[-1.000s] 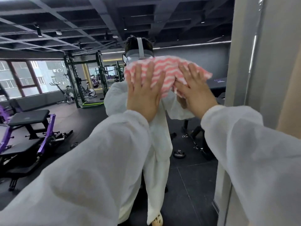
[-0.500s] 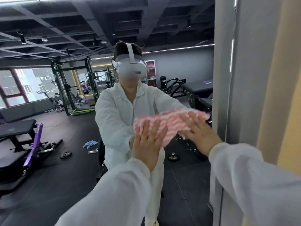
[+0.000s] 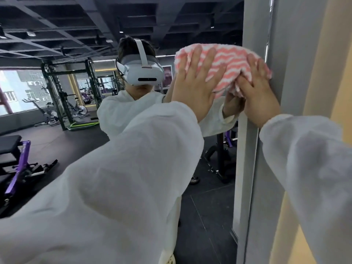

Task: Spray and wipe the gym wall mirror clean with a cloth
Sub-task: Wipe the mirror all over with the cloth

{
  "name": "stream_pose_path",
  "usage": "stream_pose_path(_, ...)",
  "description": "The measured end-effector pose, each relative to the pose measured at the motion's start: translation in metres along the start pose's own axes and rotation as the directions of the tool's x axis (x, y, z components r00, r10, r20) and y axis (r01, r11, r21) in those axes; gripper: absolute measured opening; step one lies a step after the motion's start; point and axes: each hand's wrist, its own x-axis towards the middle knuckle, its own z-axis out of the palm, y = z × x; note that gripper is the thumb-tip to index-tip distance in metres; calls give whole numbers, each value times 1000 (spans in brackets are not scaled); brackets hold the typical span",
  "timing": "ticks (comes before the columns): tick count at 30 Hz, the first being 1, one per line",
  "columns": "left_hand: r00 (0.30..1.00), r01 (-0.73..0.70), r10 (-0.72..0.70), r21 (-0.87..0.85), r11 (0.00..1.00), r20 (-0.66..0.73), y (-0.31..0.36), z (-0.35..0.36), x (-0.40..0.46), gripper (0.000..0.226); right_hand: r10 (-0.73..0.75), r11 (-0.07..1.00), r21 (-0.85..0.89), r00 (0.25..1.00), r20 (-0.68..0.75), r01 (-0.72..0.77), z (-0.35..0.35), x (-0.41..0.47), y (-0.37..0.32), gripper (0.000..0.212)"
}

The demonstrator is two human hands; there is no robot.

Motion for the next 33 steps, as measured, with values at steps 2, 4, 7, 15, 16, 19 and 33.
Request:
stream_pose_path(2, 999, -50, 50, 30, 998, 14, 9, 7, -8, 62, 0, 1000, -1, 1000, 8, 0, 3, -20, 1, 50)
stream_pose_path(4, 995, -96, 96, 18, 995, 28, 20, 18, -22, 63, 11, 1000, 2, 999, 38, -11, 9, -45, -1, 51)
stream_pose_path(7, 991, -124, 125, -11, 992, 53, 35, 33, -44, 63, 37, 999, 12, 998, 45, -38, 24, -79, -13, 48)
stream_pose_path(15, 927, -304, 282, 52, 951, 249, 73, 79, -117, 72, 208, 978, -47, 946, 249, -203, 62, -205, -55, 106)
stream_pose_path(16, 907, -330, 308, 28, 944, 287, 78, 83, -126, 72, 215, 977, -59, 934, 287, -207, 67, -219, -60, 106)
stream_pose_path(19, 820, -389, 370, -50, 920, 437, 97, 98, -158, 69, 213, 977, -78, 884, 416, -199, 83, -262, -73, 99)
stream_pose_path(33, 983, -154, 156, 25, 988, -95, 64, 121, -182, 76, 279, 886, 268, 897, 343, -378, 51, -189, -103, 38)
